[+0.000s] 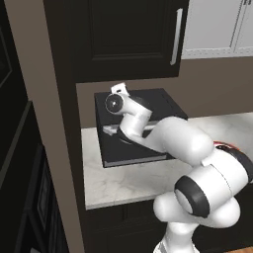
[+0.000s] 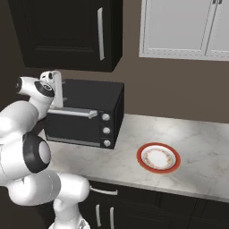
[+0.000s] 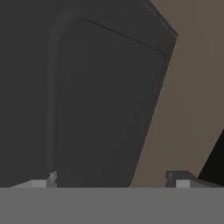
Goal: Pick up the bagel from the plate, place it on the toaster oven rack, close the door, and set the timer.
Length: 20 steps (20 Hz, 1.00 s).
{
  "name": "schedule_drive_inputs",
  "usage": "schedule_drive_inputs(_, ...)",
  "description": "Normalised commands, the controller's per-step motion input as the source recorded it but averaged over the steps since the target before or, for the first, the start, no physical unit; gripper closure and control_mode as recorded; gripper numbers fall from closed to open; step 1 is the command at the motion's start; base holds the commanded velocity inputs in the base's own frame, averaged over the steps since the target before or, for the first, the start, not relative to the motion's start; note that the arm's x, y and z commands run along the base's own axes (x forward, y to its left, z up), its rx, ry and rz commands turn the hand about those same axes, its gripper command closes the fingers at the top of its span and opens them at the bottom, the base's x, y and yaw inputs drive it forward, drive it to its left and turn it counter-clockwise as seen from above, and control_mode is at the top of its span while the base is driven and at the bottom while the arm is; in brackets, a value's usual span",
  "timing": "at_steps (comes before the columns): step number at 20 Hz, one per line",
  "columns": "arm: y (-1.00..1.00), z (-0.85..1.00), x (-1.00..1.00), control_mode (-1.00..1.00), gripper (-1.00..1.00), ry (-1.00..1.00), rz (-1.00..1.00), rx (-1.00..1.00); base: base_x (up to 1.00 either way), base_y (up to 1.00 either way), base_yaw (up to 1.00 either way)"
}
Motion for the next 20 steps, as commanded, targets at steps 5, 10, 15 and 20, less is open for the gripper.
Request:
schedule_drive_inputs(5, -0.03, -0.05, 0.19, -1.0, -1.0, 0.02, 0.01, 0.0, 0.0, 0.0, 0.0)
schedule_drive_inputs(10, -0.12, 0.46, -0.18, -1.0, -1.0, -0.05, 0.0, 0.0, 0.0, 0.0, 0.0)
schedule_drive_inputs(15, -0.27, 0.62, -0.4, -1.0, -1.0, -0.03, 0.0, 0.0, 0.0, 0.0, 0.0)
schedule_drive_inputs(20, -0.15, 0.07, -0.96, -1.0, -1.0, 0.04, 0.0, -0.02, 0.0, 0.0, 0.0)
